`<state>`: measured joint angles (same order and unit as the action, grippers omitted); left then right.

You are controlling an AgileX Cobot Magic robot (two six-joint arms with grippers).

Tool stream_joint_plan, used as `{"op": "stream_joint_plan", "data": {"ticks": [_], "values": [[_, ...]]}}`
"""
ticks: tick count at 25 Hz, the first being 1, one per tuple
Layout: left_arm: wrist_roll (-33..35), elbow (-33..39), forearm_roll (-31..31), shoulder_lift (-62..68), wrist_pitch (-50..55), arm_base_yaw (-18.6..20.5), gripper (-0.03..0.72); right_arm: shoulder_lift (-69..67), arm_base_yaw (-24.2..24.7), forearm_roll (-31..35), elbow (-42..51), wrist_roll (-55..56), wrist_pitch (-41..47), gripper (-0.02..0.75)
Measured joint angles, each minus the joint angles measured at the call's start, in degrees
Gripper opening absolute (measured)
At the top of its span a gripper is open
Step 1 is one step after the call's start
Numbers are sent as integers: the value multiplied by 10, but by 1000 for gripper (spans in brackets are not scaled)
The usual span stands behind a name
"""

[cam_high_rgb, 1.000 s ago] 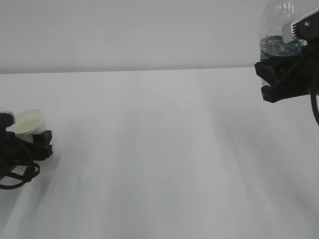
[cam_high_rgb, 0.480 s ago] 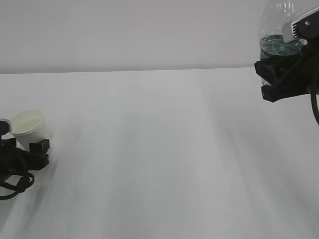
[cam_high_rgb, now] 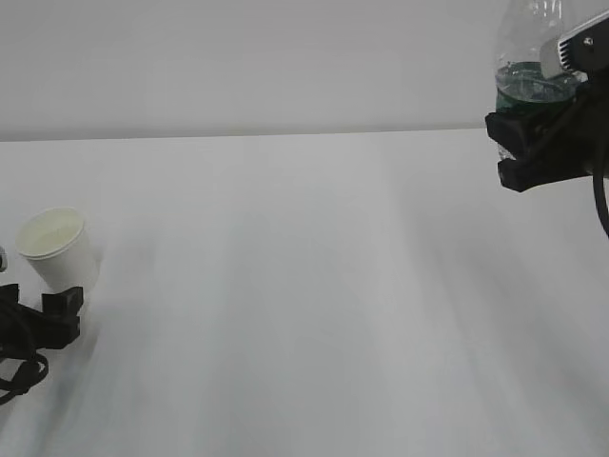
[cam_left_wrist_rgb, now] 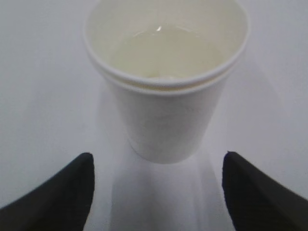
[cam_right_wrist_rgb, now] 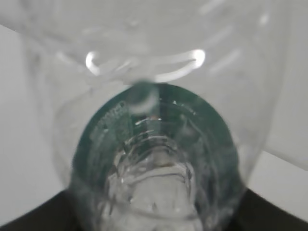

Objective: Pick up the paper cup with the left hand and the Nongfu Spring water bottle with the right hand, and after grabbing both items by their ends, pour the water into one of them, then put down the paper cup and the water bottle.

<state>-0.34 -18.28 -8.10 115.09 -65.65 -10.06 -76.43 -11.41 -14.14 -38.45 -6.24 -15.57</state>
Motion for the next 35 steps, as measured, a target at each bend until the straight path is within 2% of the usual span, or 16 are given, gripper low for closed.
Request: {"op": "stream_joint_plan", "data": {"ticks": [5, 15, 22, 30, 35], "values": [[-28, 5, 17, 0, 0, 0, 593, 0, 0, 10, 0, 0, -22, 366], [-31, 5, 40, 0, -1, 0, 589, -28, 0, 25, 0, 10, -63, 366], [-31, 9, 43, -14, -2, 0, 588, -72, 0, 63, 0, 18, -129, 366], [-31, 36, 44, -49, -4, 0, 543, -123, 0, 69, 0, 29, -177, 366], [-31, 38, 65, -68, -4, 0, 537, -152, 0, 70, 12, 45, -235, 366]]}}
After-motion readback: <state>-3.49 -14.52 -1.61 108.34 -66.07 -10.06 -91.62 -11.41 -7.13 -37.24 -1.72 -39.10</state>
